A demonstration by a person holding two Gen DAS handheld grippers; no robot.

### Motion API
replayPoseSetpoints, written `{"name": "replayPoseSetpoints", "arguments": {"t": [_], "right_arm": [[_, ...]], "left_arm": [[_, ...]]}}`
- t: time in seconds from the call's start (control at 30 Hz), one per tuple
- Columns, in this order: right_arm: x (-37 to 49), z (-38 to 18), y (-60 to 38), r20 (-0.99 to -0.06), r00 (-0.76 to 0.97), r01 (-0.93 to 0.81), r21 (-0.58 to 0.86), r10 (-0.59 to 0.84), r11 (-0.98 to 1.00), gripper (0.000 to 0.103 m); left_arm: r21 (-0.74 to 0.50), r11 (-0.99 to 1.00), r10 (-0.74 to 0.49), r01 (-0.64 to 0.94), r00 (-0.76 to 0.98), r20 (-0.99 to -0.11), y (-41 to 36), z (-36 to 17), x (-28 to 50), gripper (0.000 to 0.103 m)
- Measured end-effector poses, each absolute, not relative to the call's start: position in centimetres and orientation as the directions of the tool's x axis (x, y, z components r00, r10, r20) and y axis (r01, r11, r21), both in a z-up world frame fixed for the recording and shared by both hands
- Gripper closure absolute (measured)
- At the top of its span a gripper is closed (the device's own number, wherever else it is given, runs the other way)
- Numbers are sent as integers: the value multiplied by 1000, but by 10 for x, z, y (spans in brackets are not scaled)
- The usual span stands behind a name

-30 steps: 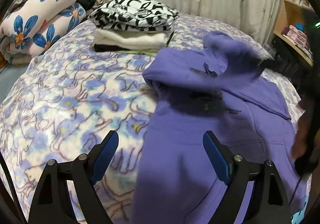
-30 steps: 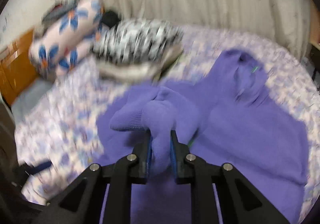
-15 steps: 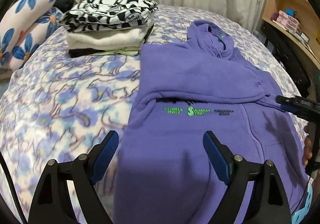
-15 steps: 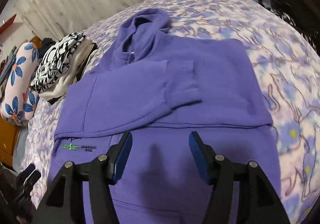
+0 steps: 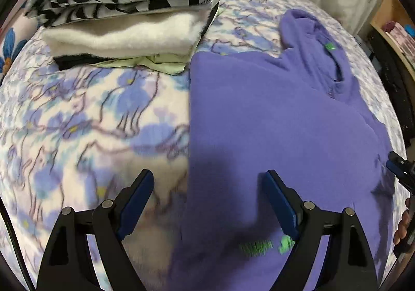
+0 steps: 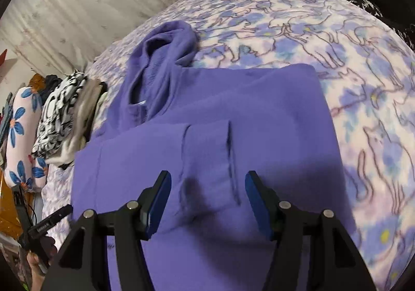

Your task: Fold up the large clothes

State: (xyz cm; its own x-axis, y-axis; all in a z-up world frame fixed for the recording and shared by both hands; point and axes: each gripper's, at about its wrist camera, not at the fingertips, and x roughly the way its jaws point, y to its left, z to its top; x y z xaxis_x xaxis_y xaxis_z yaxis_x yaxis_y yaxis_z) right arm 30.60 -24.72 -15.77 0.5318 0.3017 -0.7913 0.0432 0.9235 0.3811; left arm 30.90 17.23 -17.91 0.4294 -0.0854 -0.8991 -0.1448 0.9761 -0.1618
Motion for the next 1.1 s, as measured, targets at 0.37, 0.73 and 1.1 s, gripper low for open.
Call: {"name": "replayPoseSetpoints", "arguments": {"t": [0.37, 0.73, 1.1], "right_arm": [[332, -176, -231, -792, 503, -25, 387, 346, 922, 81], [312, -102, -222, -635, 730, -93, 277, 255, 956, 95], [340, -175, -237, -823, 533, 70, 274, 196, 959, 80]], "left_arm": [[-166, 978, -98, -124, 429, -898, 149, -195, 344, 78], [-37, 995, 28, -88, 635, -772, 124, -133, 323, 88], [6, 976, 119, -217, 513, -850, 163, -195, 333, 14]]}}
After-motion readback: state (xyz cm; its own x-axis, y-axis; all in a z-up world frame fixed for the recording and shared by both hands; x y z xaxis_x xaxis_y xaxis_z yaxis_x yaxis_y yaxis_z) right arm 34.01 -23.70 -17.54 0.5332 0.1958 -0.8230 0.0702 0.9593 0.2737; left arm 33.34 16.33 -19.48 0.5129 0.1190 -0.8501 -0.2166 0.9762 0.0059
